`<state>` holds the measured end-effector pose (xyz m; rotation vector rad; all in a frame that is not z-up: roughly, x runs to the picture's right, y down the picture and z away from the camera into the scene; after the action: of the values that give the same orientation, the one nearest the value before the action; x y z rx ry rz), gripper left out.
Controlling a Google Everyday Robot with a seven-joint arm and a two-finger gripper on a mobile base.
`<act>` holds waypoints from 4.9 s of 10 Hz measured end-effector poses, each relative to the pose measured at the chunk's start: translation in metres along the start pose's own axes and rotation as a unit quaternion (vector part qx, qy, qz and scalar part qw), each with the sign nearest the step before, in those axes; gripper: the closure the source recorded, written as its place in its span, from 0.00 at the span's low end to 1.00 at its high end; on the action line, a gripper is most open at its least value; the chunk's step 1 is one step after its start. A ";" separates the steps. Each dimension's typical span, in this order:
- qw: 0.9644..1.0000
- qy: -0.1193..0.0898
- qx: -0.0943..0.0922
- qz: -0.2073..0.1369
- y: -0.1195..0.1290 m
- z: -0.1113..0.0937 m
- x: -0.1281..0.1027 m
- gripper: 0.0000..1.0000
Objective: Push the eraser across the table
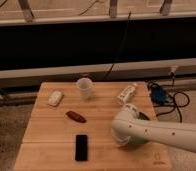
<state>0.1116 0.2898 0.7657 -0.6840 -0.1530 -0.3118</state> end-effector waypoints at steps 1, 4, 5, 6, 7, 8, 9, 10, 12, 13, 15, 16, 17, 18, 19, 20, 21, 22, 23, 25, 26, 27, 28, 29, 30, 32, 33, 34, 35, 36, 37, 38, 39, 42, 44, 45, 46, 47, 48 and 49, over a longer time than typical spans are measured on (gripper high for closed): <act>1.000 0.000 -0.001 -0.002 -0.003 0.003 -0.001 0.95; 1.000 -0.001 -0.003 -0.007 -0.006 0.007 -0.004 0.95; 1.000 -0.002 -0.004 -0.008 -0.007 0.008 -0.005 0.95; 1.000 -0.002 -0.005 -0.011 -0.009 0.010 -0.008 0.95; 1.000 -0.002 -0.006 -0.015 -0.012 0.012 -0.011 0.95; 1.000 -0.003 -0.007 -0.016 -0.012 0.013 -0.013 0.95; 1.000 -0.003 -0.008 -0.017 -0.013 0.014 -0.014 0.95; 1.000 -0.001 -0.010 -0.019 -0.013 0.014 -0.015 0.95; 1.000 -0.002 -0.011 -0.028 -0.018 0.017 -0.024 0.95; 1.000 -0.003 -0.011 -0.027 -0.017 0.016 -0.024 0.95; 1.000 -0.003 -0.011 -0.028 -0.017 0.016 -0.024 0.95; 0.999 -0.002 -0.011 -0.032 -0.019 0.016 -0.026 0.95; 0.999 -0.003 -0.011 -0.040 -0.023 0.018 -0.033 0.95; 0.999 -0.003 -0.011 -0.038 -0.022 0.017 -0.032 0.95; 0.999 -0.004 -0.011 -0.037 -0.022 0.016 -0.032 0.95; 0.999 -0.003 -0.012 -0.039 -0.022 0.016 -0.033 0.95; 0.999 -0.001 -0.013 -0.043 -0.023 0.017 -0.034 0.95; 0.999 -0.002 -0.013 -0.050 -0.026 0.019 -0.040 0.95; 0.999 -0.002 -0.013 -0.049 -0.026 0.018 -0.040 0.95; 0.999 -0.003 -0.013 -0.049 -0.026 0.016 -0.041 0.95; 0.999 -0.002 -0.013 -0.050 -0.026 0.016 -0.041 0.95; 0.998 -0.001 -0.015 -0.058 -0.028 0.017 -0.044 0.95; 0.998 -0.002 -0.014 -0.069 -0.033 0.019 -0.053 0.95; 0.997 -0.004 -0.014 -0.070 -0.034 0.019 -0.055 0.95; 0.997 -0.004 -0.013 -0.070 -0.034 0.018 -0.055 0.95; 0.997 -0.002 -0.015 -0.075 -0.033 0.018 -0.056 0.95; 0.996 -0.001 -0.015 -0.084 -0.036 0.018 -0.062 0.95; 0.995 -0.002 -0.012 -0.097 -0.042 0.019 -0.076 0.95; 0.994 -0.002 -0.011 -0.105 -0.048 0.019 -0.087 0.95; 0.994 -0.003 -0.011 -0.112 -0.050 0.020 -0.093 0.95; 0.993 0.000 -0.012 -0.120 -0.052 0.020 -0.096 0.95; 0.991 0.001 -0.012 -0.131 -0.055 0.020 -0.100 0.95; 0.990 0.002 -0.011 -0.140 -0.058 0.020 -0.106 0.95; 0.989 0.002 -0.012 -0.150 -0.061 0.020 -0.115 0.95; 0.984 0.003 -0.010 -0.180 -0.071 0.021 -0.140 0.95; 0.981 0.002 -0.010 -0.192 -0.075 0.022 -0.154 0.95; 0.978 0.002 -0.010 -0.206 -0.081 0.022 -0.169 0.95; 0.974 0.002 -0.008 -0.225 -0.087 0.022 -0.187 0.95; 0.971 0.002 -0.007 -0.237 -0.089 0.022 -0.195 0.95; 0.969 0.002 -0.006 -0.248 -0.088 0.022 -0.201 0.95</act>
<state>-0.1079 0.2865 0.7869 -0.6502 -0.3201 -0.7956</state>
